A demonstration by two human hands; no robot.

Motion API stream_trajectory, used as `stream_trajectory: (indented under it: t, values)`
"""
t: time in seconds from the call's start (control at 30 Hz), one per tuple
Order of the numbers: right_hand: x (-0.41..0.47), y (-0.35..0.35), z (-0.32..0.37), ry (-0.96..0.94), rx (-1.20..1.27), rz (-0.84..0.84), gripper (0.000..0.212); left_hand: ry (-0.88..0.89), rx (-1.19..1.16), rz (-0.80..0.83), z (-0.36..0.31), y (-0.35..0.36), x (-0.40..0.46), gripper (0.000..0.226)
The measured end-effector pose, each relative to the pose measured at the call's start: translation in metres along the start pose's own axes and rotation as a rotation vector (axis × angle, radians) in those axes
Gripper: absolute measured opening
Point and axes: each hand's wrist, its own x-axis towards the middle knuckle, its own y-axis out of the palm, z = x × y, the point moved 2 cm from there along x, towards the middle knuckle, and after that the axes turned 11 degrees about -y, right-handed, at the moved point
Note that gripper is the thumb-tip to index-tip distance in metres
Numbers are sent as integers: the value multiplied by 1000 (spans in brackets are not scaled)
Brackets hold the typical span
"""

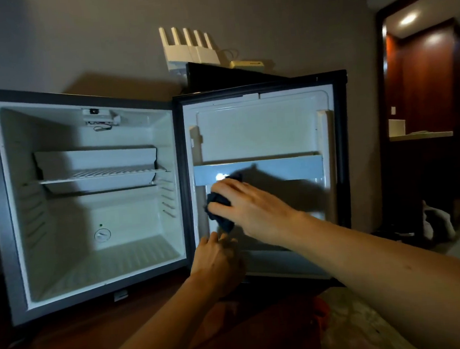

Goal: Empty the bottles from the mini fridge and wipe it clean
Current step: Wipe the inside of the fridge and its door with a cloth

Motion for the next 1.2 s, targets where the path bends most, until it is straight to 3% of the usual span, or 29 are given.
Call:
stream_trajectory:
  t: [0.1, 0.37, 0.63, 0.93, 1.2]
  values:
    - [38, 12, -5, -31, -56, 23, 57, 15, 2, 59, 3, 3, 1, 48]
    - [45, 22, -31, -13, -135, 94, 53, 29, -112, -7, 4, -12, 3, 48]
    - [0, 5, -40, -9, -173, 98, 54, -6, -1, 32, 6, -4, 6, 58]
    - [-68, -18, -63, 59, -265, 159, 56, 5, -29, 35, 3, 2, 11, 60]
    - [-113, -41, -73, 187, -328, 171, 45, 0, -11, 22, -1, 0, 13, 59]
